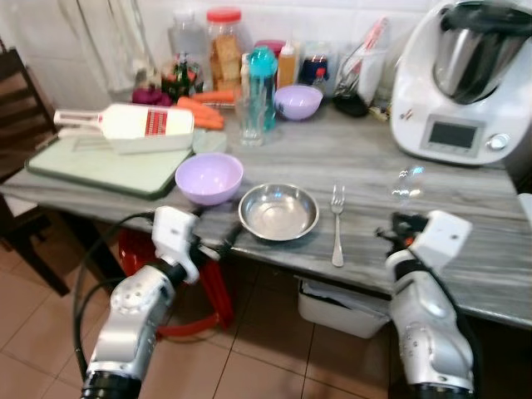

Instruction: Setting the table

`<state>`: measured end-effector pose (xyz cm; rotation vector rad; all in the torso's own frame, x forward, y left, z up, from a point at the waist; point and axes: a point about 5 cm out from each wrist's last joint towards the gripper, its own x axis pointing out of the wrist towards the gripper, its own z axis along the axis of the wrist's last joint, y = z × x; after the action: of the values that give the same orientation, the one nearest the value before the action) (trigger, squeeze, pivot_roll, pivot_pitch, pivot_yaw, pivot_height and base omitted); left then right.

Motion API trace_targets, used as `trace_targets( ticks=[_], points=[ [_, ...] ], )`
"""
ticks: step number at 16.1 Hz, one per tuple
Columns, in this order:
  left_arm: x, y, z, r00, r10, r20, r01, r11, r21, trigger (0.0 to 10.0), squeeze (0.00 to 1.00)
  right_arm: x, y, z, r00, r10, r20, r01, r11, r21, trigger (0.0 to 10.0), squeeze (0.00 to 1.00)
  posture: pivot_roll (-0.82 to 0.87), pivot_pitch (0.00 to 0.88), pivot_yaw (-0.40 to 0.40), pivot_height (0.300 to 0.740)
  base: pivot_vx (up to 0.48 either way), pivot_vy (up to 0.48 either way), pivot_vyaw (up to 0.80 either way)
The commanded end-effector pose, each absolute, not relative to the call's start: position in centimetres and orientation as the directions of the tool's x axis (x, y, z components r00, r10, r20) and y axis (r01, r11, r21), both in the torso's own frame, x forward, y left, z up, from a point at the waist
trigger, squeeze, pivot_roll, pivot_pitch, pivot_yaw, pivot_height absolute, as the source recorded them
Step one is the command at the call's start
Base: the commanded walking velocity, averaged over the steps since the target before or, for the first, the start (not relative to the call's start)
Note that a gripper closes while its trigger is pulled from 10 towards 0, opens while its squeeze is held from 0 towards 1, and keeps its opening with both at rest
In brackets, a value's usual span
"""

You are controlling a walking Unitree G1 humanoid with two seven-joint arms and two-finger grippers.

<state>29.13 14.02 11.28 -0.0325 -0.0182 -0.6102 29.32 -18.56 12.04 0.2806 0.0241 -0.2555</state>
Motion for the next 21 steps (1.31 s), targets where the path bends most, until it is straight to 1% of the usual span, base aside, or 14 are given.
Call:
trace_targets(
  ticks=[1,2,3,5,8,12,15,21],
  points=[
    [28.6,14.3,11.4,0.789,-0.614,0.014,0.614,0.789,-0.011,10.0,0.0,29.6,-18.4,11.7,0.964,-0.252,-0.086,0.266,0.918,0.293,10.0,0.0,-0.03,0.0,-0.002,0.74,0.0,0.0,0.0],
    [28.0,14.4,11.2,0.744,-0.668,-0.011,0.668,0.744,0.006,10.0,0.0,30.1,-18.3,11.7,0.962,-0.255,-0.102,0.274,0.909,0.313,10.0,0.0,-0.03,0.0,-0.005,0.74,0.0,0.0,0.0],
    [27.7,14.5,11.1,0.724,-0.69,-0.023,0.69,0.724,0.016,10.0,0.0,30.5,-18.2,11.5,0.96,-0.25,-0.122,0.276,0.912,0.303,10.0,0.0,-0.03,0.0,-0.006,0.74,0.0,0.0,0.0],
    [27.5,14.5,11.0,0.709,-0.704,-0.037,0.705,0.709,0.009,10.0,0.0,31.4,-17.9,11.0,0.951,-0.252,-0.182,0.299,0.901,0.313,10.0,0.0,-0.03,0.0,-0.01,0.74,0.0,0.0,0.0],
    [27.3,14.2,10.9,0.693,-0.72,-0.037,0.721,0.693,0.013,10.0,0.0,32.5,-17.3,10.2,0.942,-0.221,-0.251,0.283,0.926,0.248,10.0,0.0,-0.03,0.0,-0.014,0.74,0.0,0.0,0.0],
    [26.8,13.6,10.8,0.666,-0.745,-0.036,0.746,0.666,-0.008,10.0,0.0,33.5,-16.7,9.3,0.925,-0.208,-0.317,0.291,0.926,0.241,10.0,0.0,-0.02,0.0,-0.018,0.74,0.0,0.0,0.0],
    [26.6,13.4,10.8,0.646,-0.762,-0.043,0.763,0.646,0.0,10.0,0.0,34.4,-16.4,9.4,0.92,-0.207,-0.333,0.293,0.928,0.232,10.0,0.0,-0.02,0.0,-0.016,0.74,0.0,0.0,0.0],
    [26.6,13.0,11.3,0.646,-0.763,-0.035,0.763,0.646,-0.008,10.0,0.0,35.2,-16.1,9.1,0.91,-0.195,-0.366,0.283,0.937,0.205,10.0,0.0,-0.02,0.0,-0.016,0.74,0.0,0.0,0.0]
  ],
)
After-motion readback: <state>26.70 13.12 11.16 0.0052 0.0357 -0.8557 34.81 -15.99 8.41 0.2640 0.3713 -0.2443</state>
